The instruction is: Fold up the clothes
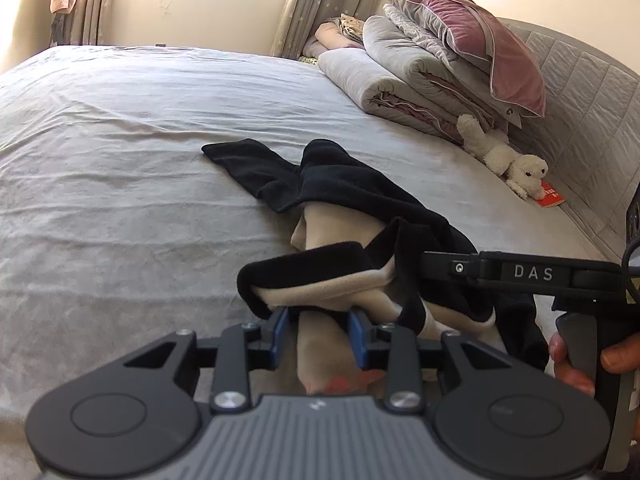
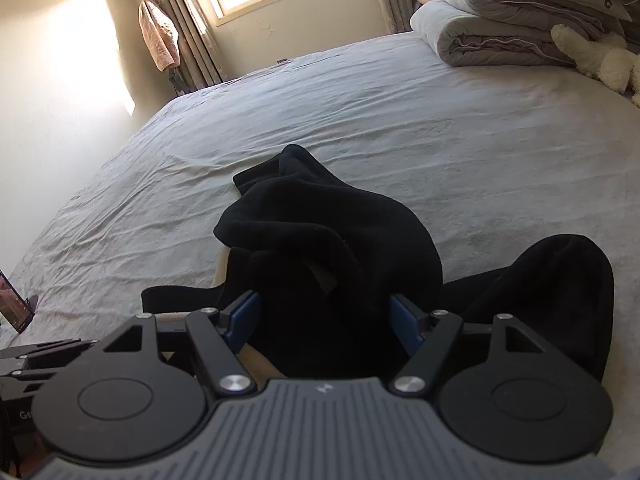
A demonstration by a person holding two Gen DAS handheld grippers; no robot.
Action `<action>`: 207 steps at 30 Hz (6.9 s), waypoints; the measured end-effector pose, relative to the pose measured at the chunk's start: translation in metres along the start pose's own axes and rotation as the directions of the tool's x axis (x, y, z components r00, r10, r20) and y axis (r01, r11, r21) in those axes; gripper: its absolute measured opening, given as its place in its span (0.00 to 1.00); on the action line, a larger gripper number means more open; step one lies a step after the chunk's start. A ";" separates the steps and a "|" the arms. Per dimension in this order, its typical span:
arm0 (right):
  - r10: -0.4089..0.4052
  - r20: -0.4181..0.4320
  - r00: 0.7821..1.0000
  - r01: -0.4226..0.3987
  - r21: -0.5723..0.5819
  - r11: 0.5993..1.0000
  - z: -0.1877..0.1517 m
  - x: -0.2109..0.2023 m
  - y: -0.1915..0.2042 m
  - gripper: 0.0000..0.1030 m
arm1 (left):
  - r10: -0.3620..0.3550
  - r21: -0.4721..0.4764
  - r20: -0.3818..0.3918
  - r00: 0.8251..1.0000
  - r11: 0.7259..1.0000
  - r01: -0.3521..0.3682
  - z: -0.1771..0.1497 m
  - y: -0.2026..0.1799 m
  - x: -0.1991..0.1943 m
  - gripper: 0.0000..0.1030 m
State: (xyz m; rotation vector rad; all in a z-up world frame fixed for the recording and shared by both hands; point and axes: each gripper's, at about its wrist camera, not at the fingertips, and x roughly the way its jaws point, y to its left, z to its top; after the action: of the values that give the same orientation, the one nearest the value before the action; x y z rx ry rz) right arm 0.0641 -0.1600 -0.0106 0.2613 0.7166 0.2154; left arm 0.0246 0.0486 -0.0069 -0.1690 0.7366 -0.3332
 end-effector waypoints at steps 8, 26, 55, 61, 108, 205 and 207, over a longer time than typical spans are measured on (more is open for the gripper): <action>0.003 -0.004 1.000 -0.003 0.002 1.000 0.000 -0.001 -0.001 0.72 | -0.003 -0.007 0.007 1.000 1.000 0.004 0.000 -0.002 0.002 0.31; -0.003 -0.007 1.000 0.003 -0.014 1.000 -0.002 0.001 0.002 0.72 | 0.011 -0.016 0.031 0.999 1.000 -0.011 0.000 -0.002 0.004 0.29; -0.148 0.193 0.970 0.123 0.134 0.983 0.029 -0.043 -0.059 0.05 | 0.038 -0.025 0.056 0.998 0.999 -0.037 0.004 -0.006 0.019 0.22; -0.223 0.242 0.944 0.194 0.139 0.971 0.030 -0.059 -0.075 0.02 | 0.041 -0.025 0.038 0.998 0.999 -0.040 0.003 -0.006 0.029 0.28; -0.292 0.149 0.945 0.246 0.267 0.932 -0.005 -0.083 -0.180 0.14 | -0.187 -0.053 0.041 0.981 0.980 0.189 0.001 -0.047 0.095 0.58; -0.101 0.432 0.896 0.211 -0.215 0.953 0.127 0.008 0.035 0.14 | 0.492 -0.266 0.440 0.751 0.870 -0.414 0.147 0.072 -0.028 0.07; -0.105 0.398 0.912 0.208 -0.227 0.952 0.129 0.033 0.036 0.14 | 0.507 -0.274 0.400 0.763 0.861 -0.428 0.153 0.087 -0.006 0.07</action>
State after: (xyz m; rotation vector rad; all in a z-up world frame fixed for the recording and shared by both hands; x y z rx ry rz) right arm 0.1716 -0.1370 0.0737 -0.0147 0.3116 0.0982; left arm 0.1458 0.1368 0.0855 -0.2053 0.3073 0.2557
